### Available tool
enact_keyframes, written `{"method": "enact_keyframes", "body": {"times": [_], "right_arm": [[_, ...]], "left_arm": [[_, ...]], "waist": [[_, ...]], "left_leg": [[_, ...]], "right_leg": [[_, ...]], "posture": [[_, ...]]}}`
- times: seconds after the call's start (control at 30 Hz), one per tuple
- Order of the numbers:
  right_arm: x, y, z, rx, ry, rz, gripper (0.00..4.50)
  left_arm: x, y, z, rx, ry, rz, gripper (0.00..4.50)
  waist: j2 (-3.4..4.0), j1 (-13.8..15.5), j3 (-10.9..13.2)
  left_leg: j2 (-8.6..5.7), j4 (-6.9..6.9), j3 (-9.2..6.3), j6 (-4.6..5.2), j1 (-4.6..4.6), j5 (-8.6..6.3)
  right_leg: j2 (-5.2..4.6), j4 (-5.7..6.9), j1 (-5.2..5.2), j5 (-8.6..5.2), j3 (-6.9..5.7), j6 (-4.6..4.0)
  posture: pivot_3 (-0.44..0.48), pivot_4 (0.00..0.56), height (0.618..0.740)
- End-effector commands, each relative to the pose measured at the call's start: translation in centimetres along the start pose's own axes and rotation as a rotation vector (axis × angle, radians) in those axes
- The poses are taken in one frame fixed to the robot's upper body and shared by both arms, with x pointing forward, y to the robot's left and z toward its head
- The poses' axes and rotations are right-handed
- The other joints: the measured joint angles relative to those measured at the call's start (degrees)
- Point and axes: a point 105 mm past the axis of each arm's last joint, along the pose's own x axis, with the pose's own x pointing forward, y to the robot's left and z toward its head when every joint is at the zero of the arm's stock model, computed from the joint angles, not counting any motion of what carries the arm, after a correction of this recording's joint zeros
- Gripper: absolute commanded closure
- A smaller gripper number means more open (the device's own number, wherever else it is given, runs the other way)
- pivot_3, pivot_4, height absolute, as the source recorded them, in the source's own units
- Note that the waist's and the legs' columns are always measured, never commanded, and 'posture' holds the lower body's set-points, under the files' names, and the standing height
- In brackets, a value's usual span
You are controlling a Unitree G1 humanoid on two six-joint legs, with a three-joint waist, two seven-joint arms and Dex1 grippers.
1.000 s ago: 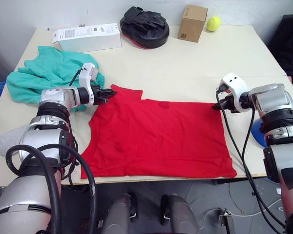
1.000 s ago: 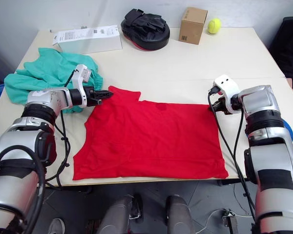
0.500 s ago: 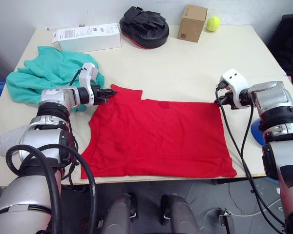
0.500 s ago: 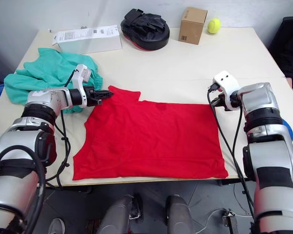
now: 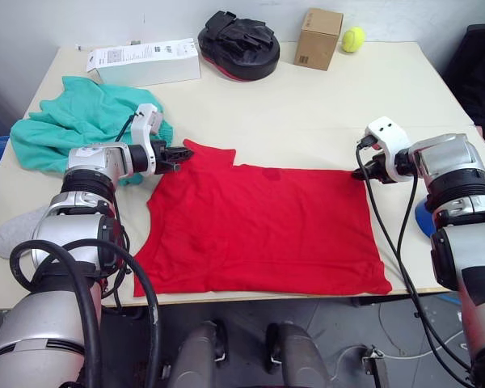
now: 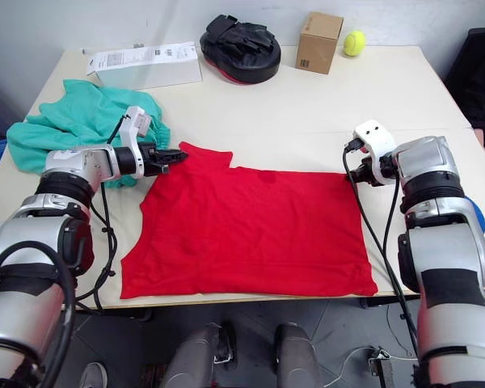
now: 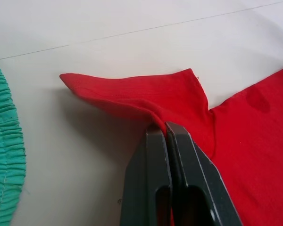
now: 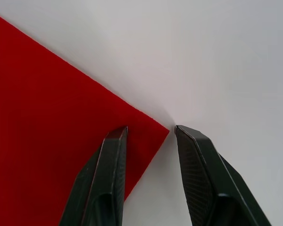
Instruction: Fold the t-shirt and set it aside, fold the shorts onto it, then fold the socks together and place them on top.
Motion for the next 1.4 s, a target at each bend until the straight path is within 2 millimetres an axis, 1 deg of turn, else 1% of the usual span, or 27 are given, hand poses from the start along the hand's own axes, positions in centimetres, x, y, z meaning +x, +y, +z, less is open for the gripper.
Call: {"method": "enact_keyframes", "body": {"times": [0.03,0.1,0.17,0.3,0.43,0.53,0.6,0.73,0.8,0.87,0.93,0.97,1.03,1.07,1.13,1.23,1.33,1.4], "right_arm": [[0.2,0.3,-0.4,0.016,0.039,0.014,3.25],[0.3,0.4,-0.5,0.014,0.046,0.016,3.79],[0.4,0.4,-0.6,0.011,0.048,0.016,4.49],[0.4,0.3,-0.4,0.0,0.028,0.012,4.49],[-0.1,0.1,0.7,-0.075,-0.083,0.016,4.49],[-1.6,0.6,2.1,-0.146,-0.271,0.073,4.49],[-3.1,1.3,2.1,-0.199,-0.369,0.118,4.49],[-5.6,2.7,0.5,-0.391,-0.481,0.129,4.49],[-6.6,3.0,-0.2,-0.472,-0.54,0.102,4.49],[-7.4,2.9,-0.6,-0.541,-0.594,0.054,4.49],[-8.1,3.1,-1.3,-0.704,-0.641,-0.002,4.49],[-8.3,3.5,-2.2,-0.841,-0.642,-0.016,4.49],[-8.4,5.1,-4.6,-1.096,-0.633,0.029,4.49],[-8.4,5.6,-5.6,-1.159,-0.631,0.056,4.49],[-8.2,5.9,-6.9,-1.219,-0.628,0.079,4.49],[-8.0,6.2,-8.5,-1.331,-0.609,0.114,4.49],[-7.7,6.0,-9.1,-1.34,-0.598,0.122,4.49],[-7.5,6.0,-9.4,-1.35,-0.589,0.136,4.49]], "left_arm": [[-0.3,-0.4,1.5,0.048,-0.035,-0.015,4.5],[-0.3,-0.5,1.5,0.05,-0.037,-0.016,4.5],[-0.3,-0.5,1.6,0.049,-0.04,-0.017,4.5],[-0.2,-0.6,1.6,0.047,-0.043,-0.02,4.5],[-0.3,-0.9,1.8,0.067,-0.057,-0.053,4.5],[-0.9,-1.8,2.4,0.147,-0.099,-0.137,4.5],[-1.5,-2.3,2.5,0.215,-0.11,-0.177,4.5],[-2.6,-3.8,2.0,0.423,-0.131,-0.244,4.5],[-3.0,-4.7,1.2,0.537,-0.127,-0.261,4.5],[-3.3,-5.1,0.2,0.647,-0.116,-0.25,4.5],[-3.7,-5.6,-0.6,0.757,-0.125,-0.233,4.5],[-3.9,-5.8,-0.9,0.803,-0.141,-0.221,4.5],[-4.5,-6.1,-2.2,0.921,-0.137,-0.215,4.5],[-4.8,-6.2,-2.9,0.975,-0.127,-0.222,4.5],[-5.3,-6.0,-4.1,1.039,-0.111,-0.213,4.5],[-6.1,-5.4,-4.9,1.073,-0.113,-0.174,4.5],[-6.6,-5.4,-6.0,1.111,-0.098,-0.179,4.5],[-6.9,-5.2,-6.6,1.14,-0.086,-0.176,4.5]], "waist": [[-0.01,0.0,0.0],[-0.05,-0.1,0.0],[-0.06,-0.1,0.0],[-0.08,0.0,0.0],[-0.08,0.0,0.0],[-0.08,0.1,0.0],[-0.08,0.1,0.0],[-0.08,0.2,0.0],[-0.08,0.3,0.0],[-0.08,0.3,0.0],[-0.08,0.3,0.0],[-0.08,0.3,0.0],[-0.08,0.4,0.0],[-0.08,0.4,0.0],[-0.08,0.3,0.0],[-0.08,0.2,0.0],[-0.08,0.2,0.0],[-0.08,0.2,0.0]], "left_leg": [[0.0,0.0,0.0,0.0,0.0,0.0],[0.01,0.0,0.0,0.0,0.01,0.0],[0.0,0.01,0.01,0.0,0.03,0.0],[0.0,0.08,0.01,0.0,0.04,0.0],[0.0,0.07,0.01,0.0,0.04,0.0],[0.0,0.05,0.02,0.0,0.04,0.0],[-0.01,0.01,0.02,0.0,0.04,0.0],[-0.01,-0.04,-0.01,-0.01,0.03,-0.01],[-0.01,-0.03,0.0,-0.01,0.04,-0.01],[0.01,0.03,0.0,-0.01,0.11,-0.01],[0.02,0.08,0.01,-0.01,0.19,-0.01],[0.02,0.1,0.02,0.0,0.23,-0.01],[0.01,0.1,0.03,0.0,0.24,-0.01],[0.01,0.06,0.03,0.01,0.3,-0.02],[0.02,0.03,0.04,0.01,0.35,-0.02],[0.04,0.1,0.07,0.01,0.46,-0.02],[0.06,-0.01,0.07,0.03,1.06,-0.06],[0.12,0.02,0.01,0.0,1.2,-0.19]], "right_leg": [[0.0,0.0,0.0,0.0,0.0,0.0],[0.0,0.01,0.0,0.0,0.01,0.0],[0.0,0.02,0.02,0.0,0.01,0.0],[-0.02,0.06,0.03,0.01,0.05,0.01],[-0.02,0.06,0.03,0.01,0.13,0.02],[-0.01,0.04,0.02,0.02,0.16,0.03],[0.04,0.03,0.01,0.02,0.16,0.03],[0.05,-0.03,0.0,0.02,0.21,0.03],[0.01,-0.05,0.03,0.02,0.29,0.04],[-0.05,-0.04,0.12,0.02,0.36,0.04],[-0.12,-0.05,0.18,0.02,0.45,0.04],[-0.15,-0.09,0.19,0.02,0.55,0.04],[-0.19,-0.17,0.18,0.02,0.64,0.04],[-0.21,-0.21,0.21,0.02,0.66,0.04],[-0.2,-0.23,0.25,0.02,0.67,0.04],[-0.22,-0.2,0.32,0.02,0.71,0.03],[-0.25,-0.33,0.87,0.01,0.73,0.02],[-0.25,-0.41,1.06,0.0,0.71,0.0]], "posture": [[0.0,0.15,0.74],[0.0,0.15,0.74],[0.0,0.15,0.74],[0.0,0.15,0.74],[0.0,0.15,0.74],[0.0,0.15,0.74],[0.0,0.15,0.74],[0.0,0.15,0.74],[0.0,0.15,0.74],[0.0,0.15,0.74],[0.0,0.15,0.74],[0.0,0.15,0.74],[0.0,0.15,0.74],[0.0,0.15,0.74],[0.0,0.15,0.74],[0.0,0.15,0.74],[0.0,0.15,0.74],[0.0,0.15,0.74]]}}
